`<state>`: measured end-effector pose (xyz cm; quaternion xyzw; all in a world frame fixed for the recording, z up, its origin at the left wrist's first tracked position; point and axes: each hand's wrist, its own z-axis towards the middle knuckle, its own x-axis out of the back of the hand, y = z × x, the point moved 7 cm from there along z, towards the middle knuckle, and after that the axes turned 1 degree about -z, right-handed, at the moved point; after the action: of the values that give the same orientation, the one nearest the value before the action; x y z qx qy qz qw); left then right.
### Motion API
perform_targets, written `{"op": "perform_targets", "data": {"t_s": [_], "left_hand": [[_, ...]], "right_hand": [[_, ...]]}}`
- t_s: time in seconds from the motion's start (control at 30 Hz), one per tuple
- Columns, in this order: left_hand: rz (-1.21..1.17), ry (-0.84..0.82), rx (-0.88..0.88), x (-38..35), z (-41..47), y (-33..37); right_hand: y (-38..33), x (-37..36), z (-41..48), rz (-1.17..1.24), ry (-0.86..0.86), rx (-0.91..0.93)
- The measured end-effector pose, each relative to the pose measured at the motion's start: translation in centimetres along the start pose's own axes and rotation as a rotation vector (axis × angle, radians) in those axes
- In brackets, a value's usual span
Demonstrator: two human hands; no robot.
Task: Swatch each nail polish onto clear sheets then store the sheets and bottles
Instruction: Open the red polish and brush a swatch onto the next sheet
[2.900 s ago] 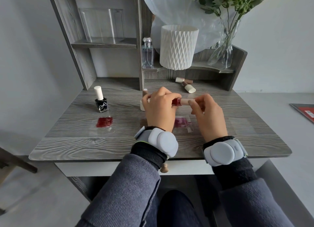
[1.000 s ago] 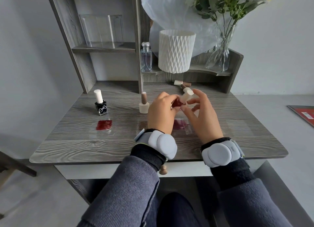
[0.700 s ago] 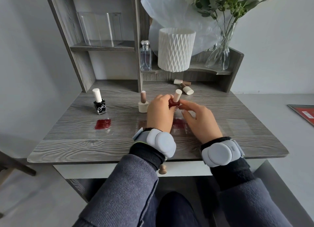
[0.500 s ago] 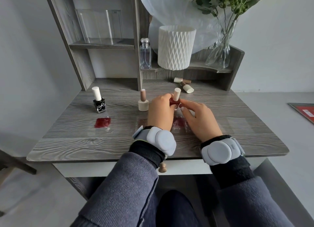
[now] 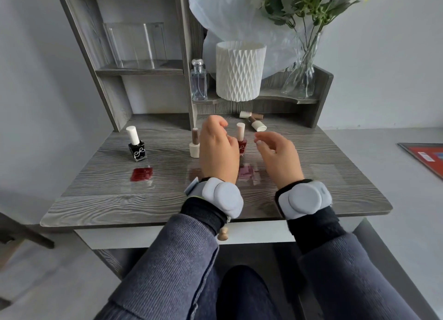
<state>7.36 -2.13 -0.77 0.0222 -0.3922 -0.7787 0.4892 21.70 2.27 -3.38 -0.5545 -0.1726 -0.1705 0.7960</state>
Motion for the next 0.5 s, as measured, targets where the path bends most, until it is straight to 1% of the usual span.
{"op": "perform_targets", "data": {"t_s": [0.03,0.1,0.17,0.23,0.33,0.5], "left_hand": [[-0.01,0.042,-0.025,0.3,0.0,0.7],[-0.026,0.037,-0.064,0.0,0.1,2.2],[-0.06,-0.036,-0.06,-0.8,0.4,3.4],[-0.086,-0.186,-0.015,-2.6,0.6,4.4],[-0.123,-0.417,0.158,-5.9,0.0,4.8],[-0.244,-0.587,0.555,-10.8,0.1,3.5]], "right_hand": [[-0.2,0.4,0.4,0.019,0.015,-0.01],[-0.5,1.1,1.5,0.026,0.032,-0.017],[-0.5,1.6,2.6,0.005,0.026,-0.027],[-0.2,2.1,3.8,-0.021,0.007,-0.037],[0.6,2.5,5.4,-0.062,-0.017,-0.064],[2.4,2.6,8.3,-0.099,-0.122,-0.126]]}}
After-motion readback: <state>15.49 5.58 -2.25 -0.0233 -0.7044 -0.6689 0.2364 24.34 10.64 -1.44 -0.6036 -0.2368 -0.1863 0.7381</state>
